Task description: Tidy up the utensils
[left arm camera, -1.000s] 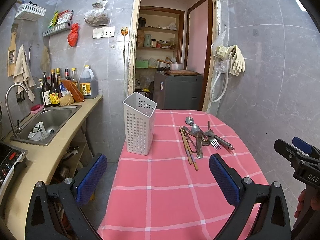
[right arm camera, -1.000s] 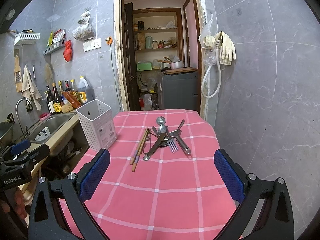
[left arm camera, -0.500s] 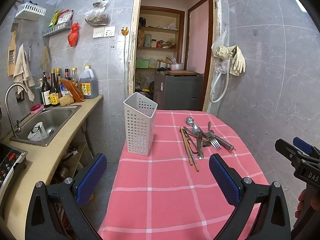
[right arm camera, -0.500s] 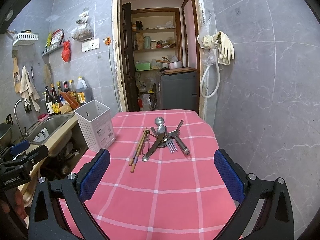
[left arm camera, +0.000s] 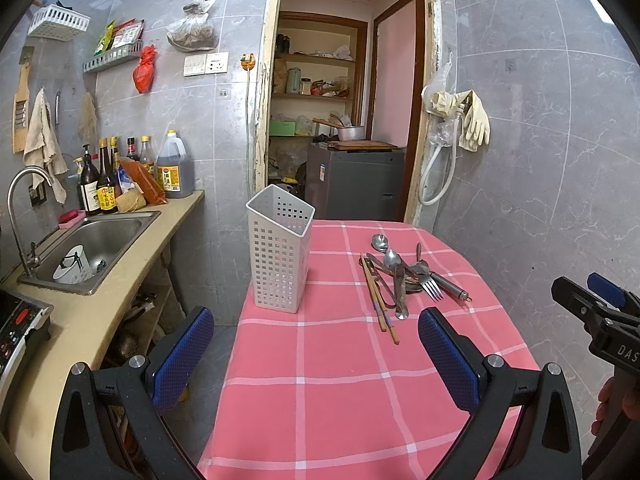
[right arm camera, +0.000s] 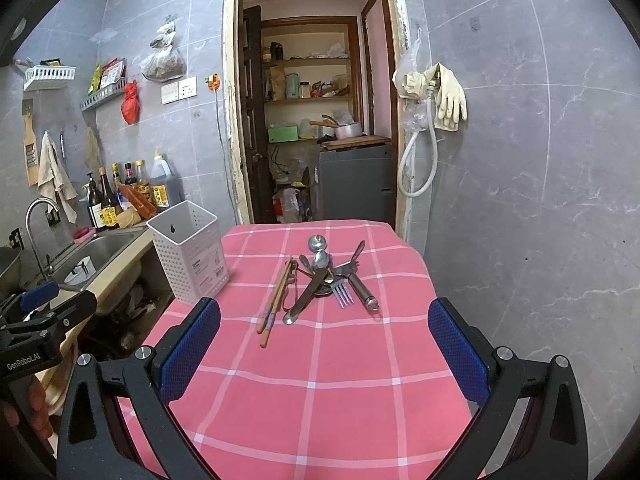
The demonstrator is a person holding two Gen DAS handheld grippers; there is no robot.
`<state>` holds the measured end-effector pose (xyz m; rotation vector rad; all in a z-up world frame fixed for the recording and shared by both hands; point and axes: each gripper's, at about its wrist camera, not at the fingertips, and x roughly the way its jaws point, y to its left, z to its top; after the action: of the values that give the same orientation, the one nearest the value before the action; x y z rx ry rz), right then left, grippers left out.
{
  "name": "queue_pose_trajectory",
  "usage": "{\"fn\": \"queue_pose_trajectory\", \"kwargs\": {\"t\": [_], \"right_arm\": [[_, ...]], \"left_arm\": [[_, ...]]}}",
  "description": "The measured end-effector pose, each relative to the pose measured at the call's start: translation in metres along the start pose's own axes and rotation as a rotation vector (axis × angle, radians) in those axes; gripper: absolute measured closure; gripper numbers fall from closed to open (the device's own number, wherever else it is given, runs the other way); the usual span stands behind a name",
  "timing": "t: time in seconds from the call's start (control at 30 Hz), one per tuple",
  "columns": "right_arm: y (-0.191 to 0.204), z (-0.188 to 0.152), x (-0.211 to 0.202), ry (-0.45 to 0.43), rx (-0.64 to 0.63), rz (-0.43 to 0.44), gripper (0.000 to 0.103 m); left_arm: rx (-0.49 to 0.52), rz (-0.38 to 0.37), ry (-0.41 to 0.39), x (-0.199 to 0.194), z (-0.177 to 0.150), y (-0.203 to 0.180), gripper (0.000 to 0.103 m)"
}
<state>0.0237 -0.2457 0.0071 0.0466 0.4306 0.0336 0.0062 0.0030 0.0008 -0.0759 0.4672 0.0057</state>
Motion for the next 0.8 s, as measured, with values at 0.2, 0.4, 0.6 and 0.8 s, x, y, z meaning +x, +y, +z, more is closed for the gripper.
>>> {"fn": "queue_pose_trajectory", "kwargs": {"t": [0.2, 0.4, 0.6, 0.8], "right_arm": [[-0.001, 0.004, -0.002, -0.019, 0.011, -0.006, 0.001], [-0.001, 0.017, -0.004, -0.055, -0.006, -0.015, 0.001], [-0.006, 0.035, -0.006, -0.083, -0.012, -0.039, 0.001], [-0.022, 0.056, 0.009, -0.083, -0.013, -0.039, 0.001]], "left_arm": [[0.012, 0.003, -0.001, 0.007, 0.005, -0.003, 0.000], [0.014, -0.016, -0.034, 0.013, 0.021, -0.005, 0.000], [-0.006, -0.023, -0.056, 0.022, 0.033, -0.005, 0.000], [-0.006, -0.067, -0.036, 0.044, 0.042, -0.017, 0.000]]}}
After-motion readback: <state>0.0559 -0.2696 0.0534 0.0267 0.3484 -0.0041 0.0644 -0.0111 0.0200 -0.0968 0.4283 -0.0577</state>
